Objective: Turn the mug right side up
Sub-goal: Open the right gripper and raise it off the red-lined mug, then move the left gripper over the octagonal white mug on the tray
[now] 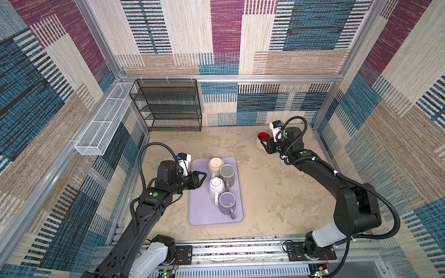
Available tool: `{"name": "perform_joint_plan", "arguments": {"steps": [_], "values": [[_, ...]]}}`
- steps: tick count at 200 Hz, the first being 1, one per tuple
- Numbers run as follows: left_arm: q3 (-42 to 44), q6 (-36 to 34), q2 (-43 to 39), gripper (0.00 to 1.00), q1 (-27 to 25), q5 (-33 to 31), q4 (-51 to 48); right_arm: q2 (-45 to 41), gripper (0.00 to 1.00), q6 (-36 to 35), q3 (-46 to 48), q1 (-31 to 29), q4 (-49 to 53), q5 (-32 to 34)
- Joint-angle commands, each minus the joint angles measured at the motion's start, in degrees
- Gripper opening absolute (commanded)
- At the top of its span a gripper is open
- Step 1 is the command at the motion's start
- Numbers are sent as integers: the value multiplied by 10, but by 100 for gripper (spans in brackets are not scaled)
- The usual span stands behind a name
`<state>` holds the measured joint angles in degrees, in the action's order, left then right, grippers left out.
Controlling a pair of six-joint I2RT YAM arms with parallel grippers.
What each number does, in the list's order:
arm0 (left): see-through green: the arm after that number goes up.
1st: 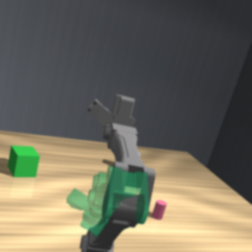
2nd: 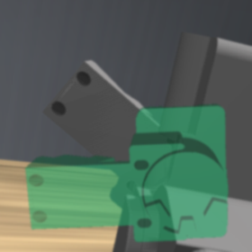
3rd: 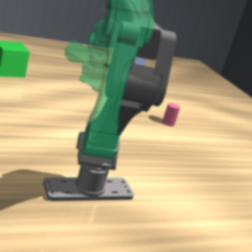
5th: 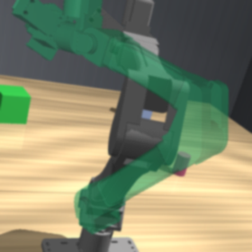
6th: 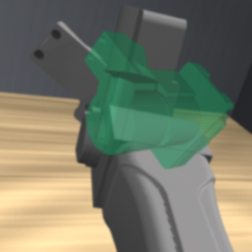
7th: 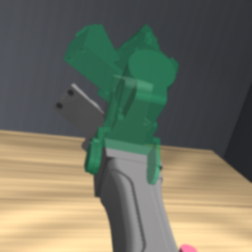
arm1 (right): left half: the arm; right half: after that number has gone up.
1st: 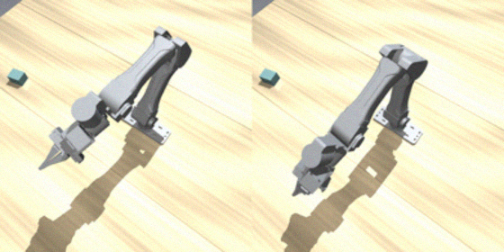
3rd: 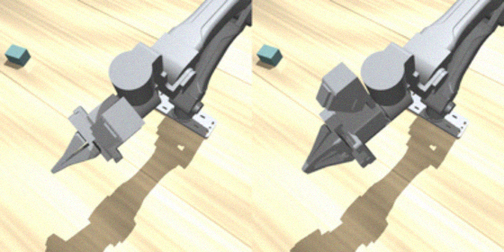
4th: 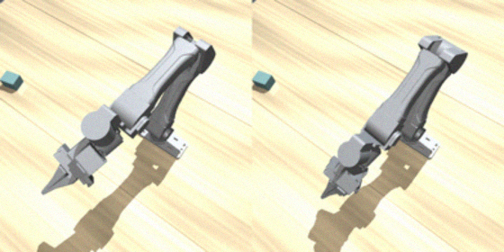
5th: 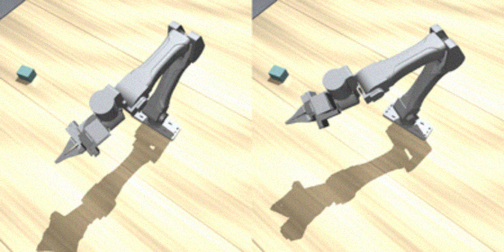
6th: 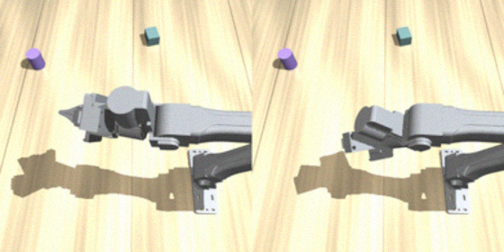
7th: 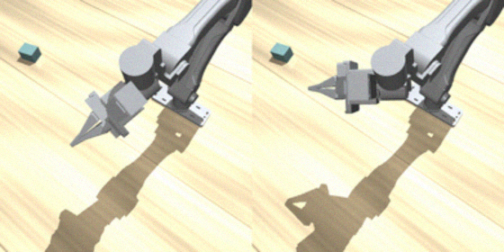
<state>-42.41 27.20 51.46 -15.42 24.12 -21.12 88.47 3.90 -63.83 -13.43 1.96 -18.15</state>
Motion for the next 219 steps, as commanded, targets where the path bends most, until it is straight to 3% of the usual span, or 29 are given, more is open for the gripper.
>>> {"name": "perform_joint_plan", "arguments": {"steps": [1, 53, 110, 219], "values": [[12, 37, -13, 53, -13, -36, 16, -10, 36, 13, 15, -1, -56, -37], [32, 48, -20, 52, -59, -64, 13, -3, 36, 26, 36, -2, -82, -67], [13, 36, -4, 52, -141, -152, -45, 4, 36, 19, 36, -12, -77, -70], [26, 87, 29, 51, -238, -269, -71, 1, 36, 14, 41, -21, -69, -61]]}}
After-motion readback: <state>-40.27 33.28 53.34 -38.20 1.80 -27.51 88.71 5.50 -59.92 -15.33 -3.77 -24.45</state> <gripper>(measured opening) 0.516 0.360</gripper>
